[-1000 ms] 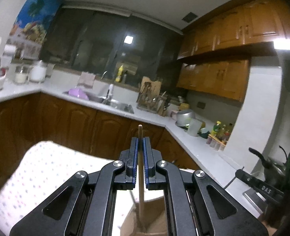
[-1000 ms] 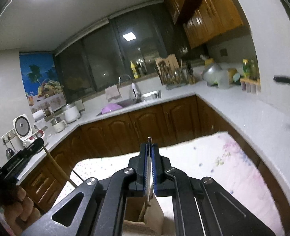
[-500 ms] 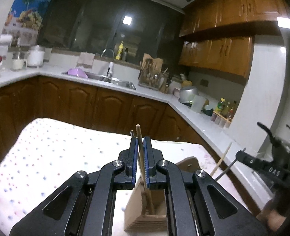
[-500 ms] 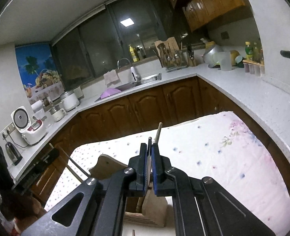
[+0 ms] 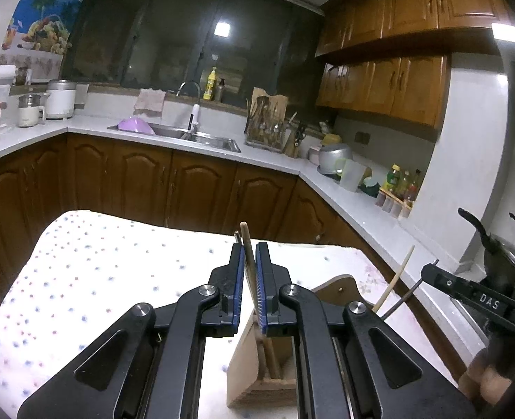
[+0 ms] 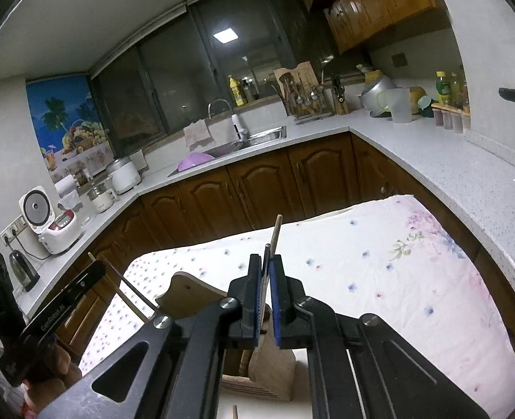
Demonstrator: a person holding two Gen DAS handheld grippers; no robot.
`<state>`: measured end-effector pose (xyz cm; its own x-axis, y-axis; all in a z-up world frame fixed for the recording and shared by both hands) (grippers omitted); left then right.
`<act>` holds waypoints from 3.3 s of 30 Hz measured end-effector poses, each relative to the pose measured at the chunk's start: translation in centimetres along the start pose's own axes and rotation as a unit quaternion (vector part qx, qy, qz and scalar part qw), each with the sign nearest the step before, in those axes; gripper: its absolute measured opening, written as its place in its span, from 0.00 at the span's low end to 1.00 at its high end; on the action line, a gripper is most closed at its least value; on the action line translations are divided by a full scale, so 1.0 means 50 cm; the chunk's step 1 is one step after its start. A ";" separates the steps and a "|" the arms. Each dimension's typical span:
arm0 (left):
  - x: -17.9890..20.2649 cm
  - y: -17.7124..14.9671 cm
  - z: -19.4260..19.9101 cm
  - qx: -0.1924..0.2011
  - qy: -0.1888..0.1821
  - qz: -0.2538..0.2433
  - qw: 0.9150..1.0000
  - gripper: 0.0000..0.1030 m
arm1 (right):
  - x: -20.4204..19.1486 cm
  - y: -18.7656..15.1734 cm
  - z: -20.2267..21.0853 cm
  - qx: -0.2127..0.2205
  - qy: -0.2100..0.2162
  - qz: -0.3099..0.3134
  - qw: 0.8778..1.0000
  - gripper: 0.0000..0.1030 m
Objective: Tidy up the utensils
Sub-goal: 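Open both tools to release the chopsticks inside the holder, then move both tools back toward the utensils on the cloth, then grasp the metal spoon with the right tool while the left tool approaches a wooden chopstick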
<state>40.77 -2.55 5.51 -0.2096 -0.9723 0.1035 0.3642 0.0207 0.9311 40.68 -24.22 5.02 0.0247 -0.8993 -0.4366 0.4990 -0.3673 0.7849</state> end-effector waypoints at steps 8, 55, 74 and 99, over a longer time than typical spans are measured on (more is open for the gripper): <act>-0.010 -0.006 0.028 -0.002 0.001 0.007 1.000 0.38 | 0.017 -0.013 0.011 -0.006 0.017 -0.017 1.000 0.54; -0.074 -0.373 0.349 -0.168 0.026 0.032 0.985 0.79 | 0.056 -0.394 0.269 -0.103 -0.003 0.014 0.995 0.89; 0.014 -0.373 0.264 -0.216 -0.016 -0.009 0.976 0.79 | 0.072 -0.384 0.225 -0.119 0.000 -0.007 0.993 0.70; 0.141 -0.400 0.011 -0.327 -0.067 -0.099 0.937 0.41 | 0.108 -0.465 0.114 -0.240 -0.033 0.022 0.970 0.07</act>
<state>31.51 -9.68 -12.21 -0.4275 -0.9033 0.0353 0.7756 -0.3464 0.5276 24.26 -21.88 -13.06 0.0087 -0.9307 -0.3657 0.8447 -0.1888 0.5008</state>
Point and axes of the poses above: each gripper's, at about its wrist camera, not at the fingertips, and z roughly against the way its jaws point, x to its right, y to its top, the point moved 5 cm from there along -z, roughly the way its jaws point, and after that the axes turned 10 degrees about -z, right-handed, at the moved point
